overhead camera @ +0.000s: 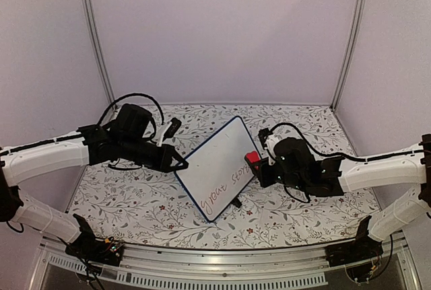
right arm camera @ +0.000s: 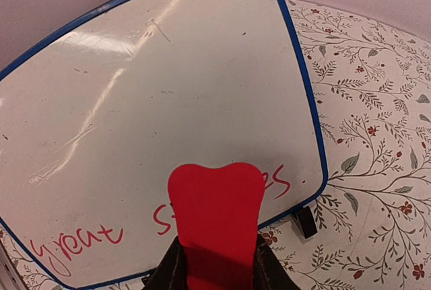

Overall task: Erase the whiteboard
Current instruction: Erase the whiteboard on the whiteboard stand.

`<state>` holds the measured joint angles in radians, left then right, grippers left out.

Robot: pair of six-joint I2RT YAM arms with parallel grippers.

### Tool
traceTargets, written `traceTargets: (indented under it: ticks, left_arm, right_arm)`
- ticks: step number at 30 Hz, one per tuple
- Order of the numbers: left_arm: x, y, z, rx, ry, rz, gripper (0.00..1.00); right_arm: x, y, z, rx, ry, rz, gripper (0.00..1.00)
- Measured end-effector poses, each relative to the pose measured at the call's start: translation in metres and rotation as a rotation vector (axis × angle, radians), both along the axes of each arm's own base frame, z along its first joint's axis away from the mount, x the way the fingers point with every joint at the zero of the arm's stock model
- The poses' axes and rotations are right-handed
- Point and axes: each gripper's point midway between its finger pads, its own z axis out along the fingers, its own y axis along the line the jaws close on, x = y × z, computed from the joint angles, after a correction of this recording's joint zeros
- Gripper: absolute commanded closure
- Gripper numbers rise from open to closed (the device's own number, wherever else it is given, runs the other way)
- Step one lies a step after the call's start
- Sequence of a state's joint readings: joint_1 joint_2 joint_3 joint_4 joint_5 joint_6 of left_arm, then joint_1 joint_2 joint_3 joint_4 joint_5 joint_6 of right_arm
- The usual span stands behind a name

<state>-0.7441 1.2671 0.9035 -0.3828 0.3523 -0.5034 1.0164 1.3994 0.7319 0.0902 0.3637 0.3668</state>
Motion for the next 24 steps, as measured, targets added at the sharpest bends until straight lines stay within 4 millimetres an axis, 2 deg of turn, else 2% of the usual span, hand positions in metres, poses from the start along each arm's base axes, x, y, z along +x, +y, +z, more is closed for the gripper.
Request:
traceTargets:
  ticks: [11, 24]
  left_arm:
    - [0.020, -0.006, 0.029, -0.006, -0.110, 0.014, 1.00]
    - [0.046, -0.023, 0.039, 0.019, -0.161, 0.003, 1.00]
  right_arm:
    - [-0.001, -0.001, 0.006, 0.017, -0.010, 0.001, 0.77]
    - [-0.003, 0.002, 0.006, 0.024, -0.009, 0.015, 0.77]
